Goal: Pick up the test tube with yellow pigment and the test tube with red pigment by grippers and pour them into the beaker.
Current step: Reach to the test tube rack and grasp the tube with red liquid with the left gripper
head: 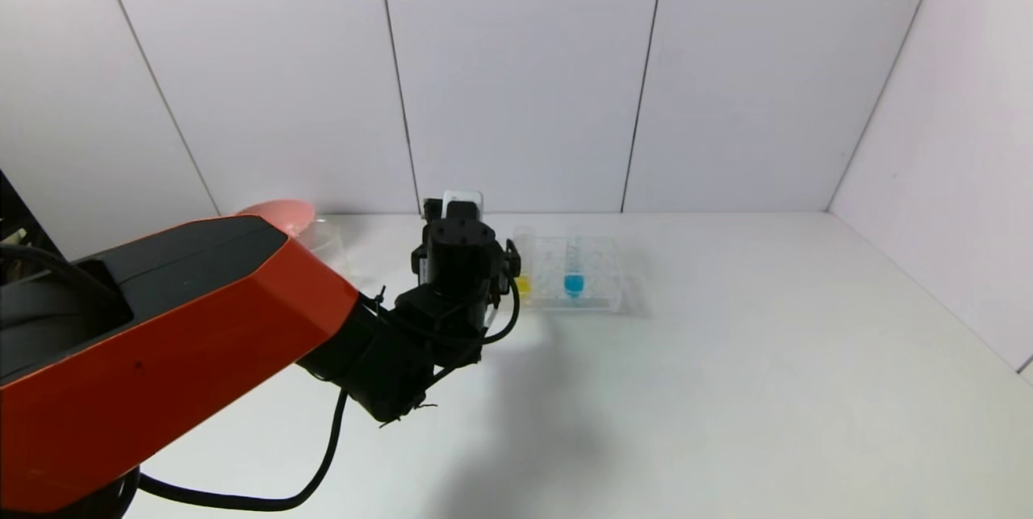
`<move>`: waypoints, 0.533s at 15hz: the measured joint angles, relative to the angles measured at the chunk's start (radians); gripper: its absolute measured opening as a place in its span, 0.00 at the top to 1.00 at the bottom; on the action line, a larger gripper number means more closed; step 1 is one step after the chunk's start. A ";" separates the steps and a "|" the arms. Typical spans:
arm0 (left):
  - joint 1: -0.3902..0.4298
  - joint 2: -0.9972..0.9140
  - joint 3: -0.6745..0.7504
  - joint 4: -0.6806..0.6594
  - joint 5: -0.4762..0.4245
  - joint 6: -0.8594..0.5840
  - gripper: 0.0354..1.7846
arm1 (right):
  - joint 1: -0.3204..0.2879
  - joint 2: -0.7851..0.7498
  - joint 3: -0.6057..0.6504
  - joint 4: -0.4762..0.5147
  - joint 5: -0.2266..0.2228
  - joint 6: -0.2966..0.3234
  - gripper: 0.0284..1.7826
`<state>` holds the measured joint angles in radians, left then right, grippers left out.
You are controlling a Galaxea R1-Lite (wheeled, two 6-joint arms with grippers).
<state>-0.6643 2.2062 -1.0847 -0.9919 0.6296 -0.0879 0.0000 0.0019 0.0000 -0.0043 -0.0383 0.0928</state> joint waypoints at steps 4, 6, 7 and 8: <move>0.016 0.008 -0.001 -0.004 -0.007 -0.003 0.01 | 0.000 0.000 0.000 0.000 0.000 0.000 0.04; 0.018 0.013 0.003 -0.009 -0.007 -0.006 0.01 | 0.000 0.000 0.000 0.000 0.000 0.000 0.04; 0.018 0.014 0.003 -0.010 -0.007 -0.005 0.01 | 0.000 0.000 0.000 0.000 0.000 0.000 0.04; 0.019 0.015 0.003 -0.010 -0.006 -0.005 0.01 | 0.000 0.000 0.000 0.000 0.000 0.000 0.04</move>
<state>-0.6451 2.2211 -1.0815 -1.0015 0.6234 -0.0932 0.0000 0.0019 0.0000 -0.0043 -0.0379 0.0928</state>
